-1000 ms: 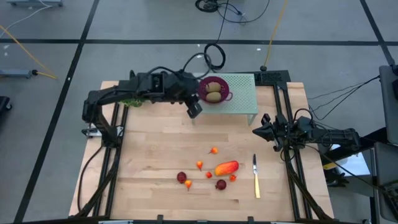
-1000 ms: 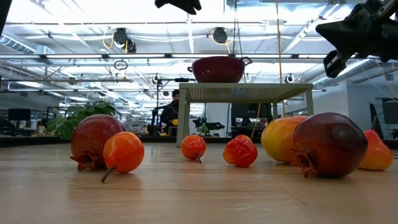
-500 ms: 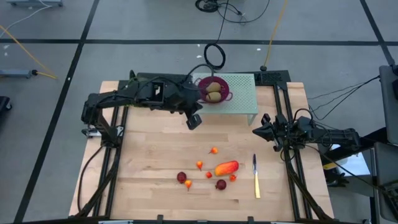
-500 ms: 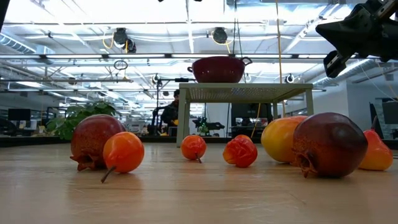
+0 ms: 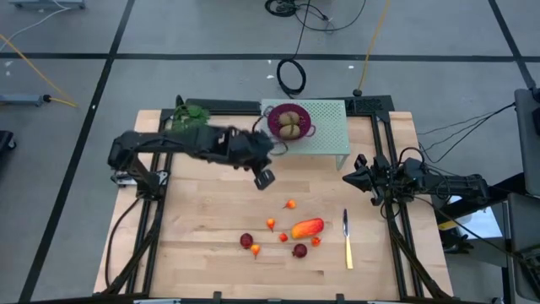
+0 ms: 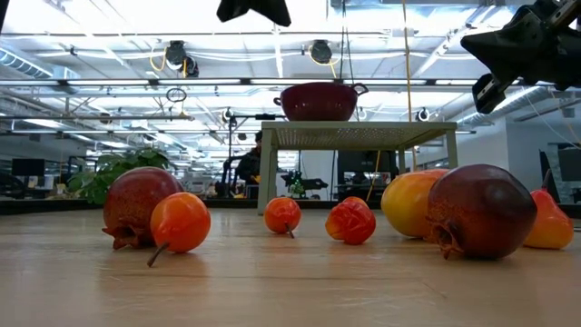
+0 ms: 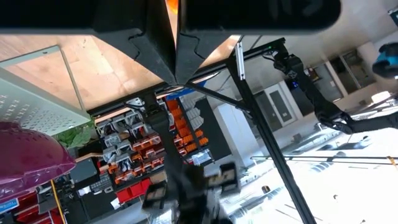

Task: Pick & Place Fruit
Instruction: Put the pomegranate into the strainer bowl on the shelf

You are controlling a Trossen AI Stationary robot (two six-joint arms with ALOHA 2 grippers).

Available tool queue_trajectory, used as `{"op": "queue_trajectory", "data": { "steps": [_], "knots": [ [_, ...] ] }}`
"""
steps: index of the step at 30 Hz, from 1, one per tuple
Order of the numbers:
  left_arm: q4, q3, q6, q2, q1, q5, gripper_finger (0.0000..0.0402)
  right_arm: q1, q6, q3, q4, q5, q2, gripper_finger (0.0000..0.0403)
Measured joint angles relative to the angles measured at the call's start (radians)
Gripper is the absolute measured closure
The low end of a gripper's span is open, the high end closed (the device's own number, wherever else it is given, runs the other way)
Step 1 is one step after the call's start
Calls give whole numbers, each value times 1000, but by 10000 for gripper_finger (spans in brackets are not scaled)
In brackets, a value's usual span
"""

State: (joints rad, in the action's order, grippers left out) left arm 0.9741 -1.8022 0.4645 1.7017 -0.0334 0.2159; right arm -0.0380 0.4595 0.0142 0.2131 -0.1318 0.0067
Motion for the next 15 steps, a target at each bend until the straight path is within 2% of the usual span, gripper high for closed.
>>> {"op": "queue_trajectory", "data": {
  "steps": [6,15],
  "knots": [
    [-66,131,210,-1,-75,-1,398,0,-7,0,0,0,0,399],
    [-48,206,546,-2,-182,14,399,0,-28,0,0,0,0,399]
  ]
}}
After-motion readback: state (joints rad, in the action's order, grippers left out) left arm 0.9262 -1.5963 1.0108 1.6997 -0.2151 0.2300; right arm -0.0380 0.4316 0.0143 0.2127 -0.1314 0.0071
